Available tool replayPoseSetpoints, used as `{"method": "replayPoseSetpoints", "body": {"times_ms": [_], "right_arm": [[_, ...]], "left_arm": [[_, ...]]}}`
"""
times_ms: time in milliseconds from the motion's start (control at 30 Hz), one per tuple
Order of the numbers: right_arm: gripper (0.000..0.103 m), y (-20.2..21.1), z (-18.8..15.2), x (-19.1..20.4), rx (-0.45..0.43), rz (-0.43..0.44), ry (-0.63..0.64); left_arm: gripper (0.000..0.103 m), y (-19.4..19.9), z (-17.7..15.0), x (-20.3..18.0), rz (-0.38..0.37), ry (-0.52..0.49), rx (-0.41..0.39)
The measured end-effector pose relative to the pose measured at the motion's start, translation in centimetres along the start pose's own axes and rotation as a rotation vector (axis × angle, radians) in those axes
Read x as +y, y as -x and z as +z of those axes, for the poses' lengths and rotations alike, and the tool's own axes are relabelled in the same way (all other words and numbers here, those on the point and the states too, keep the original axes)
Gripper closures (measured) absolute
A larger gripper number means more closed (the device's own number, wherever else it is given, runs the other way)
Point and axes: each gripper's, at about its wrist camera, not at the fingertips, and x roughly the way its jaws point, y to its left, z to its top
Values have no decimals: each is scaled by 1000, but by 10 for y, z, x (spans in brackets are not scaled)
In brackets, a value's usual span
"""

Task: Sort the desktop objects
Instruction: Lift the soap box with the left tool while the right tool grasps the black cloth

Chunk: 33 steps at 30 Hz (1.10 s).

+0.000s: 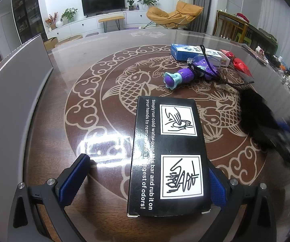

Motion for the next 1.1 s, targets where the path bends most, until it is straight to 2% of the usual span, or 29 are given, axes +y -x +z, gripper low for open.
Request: {"method": "replayPoseSetpoints", "body": {"times_ms": [100, 200, 267, 333, 400, 500, 600, 700, 733, 767, 800, 833, 867, 967, 1100], "right_arm": [[66, 22, -31, -7, -2, 25, -70], [59, 36, -54, -13, -32, 41, -116], [29, 48, -66, -19, -88, 54, -145], [18, 64, -82, -32, -167, 63, -183], [17, 73, -87, -40, -197, 73, -206], [16, 67, -83, -48, -131, 103, -185], [16, 61, -70, -35, -107, 93, -95], [16, 50, -48, -16, -78, 133, -6], [17, 43, -41, -8, -52, 149, 20], [26, 36, -36, 0, -21, 171, 52], [39, 30, -34, 5, -1, 183, 73], [69, 23, -33, 13, 44, 162, 108], [72, 21, -37, 17, 63, 147, 121], [73, 34, -41, 20, 67, 109, 114], [73, 58, -34, 21, 42, 133, 55]], "left_arm": [[0, 0, 0, 0, 0, 0, 0], [0, 0, 0, 0, 4, 0, 0], [0, 1, -1, -1, 5, 2, -1], [0, 1, 0, -1, 6, 2, -1], [0, 0, -1, 0, 4, 3, -1], [0, -1, 1, -4, -8, -13, 6], [0, -3, 6, -3, -35, -52, 21], [3, -6, 13, -5, -34, -55, 40], [22, -4, 14, -5, -40, -63, 25], [35, -1, 15, -8, -57, -80, 5], [45, 2, 16, -16, -52, -114, -7], [45, 4, 16, -19, -42, -124, -3], [45, 6, 14, -22, -56, -126, -6], [45, 22, 2, -22, -83, -94, -27], [45, 70, -13, 2, -172, 42, -74]]}}
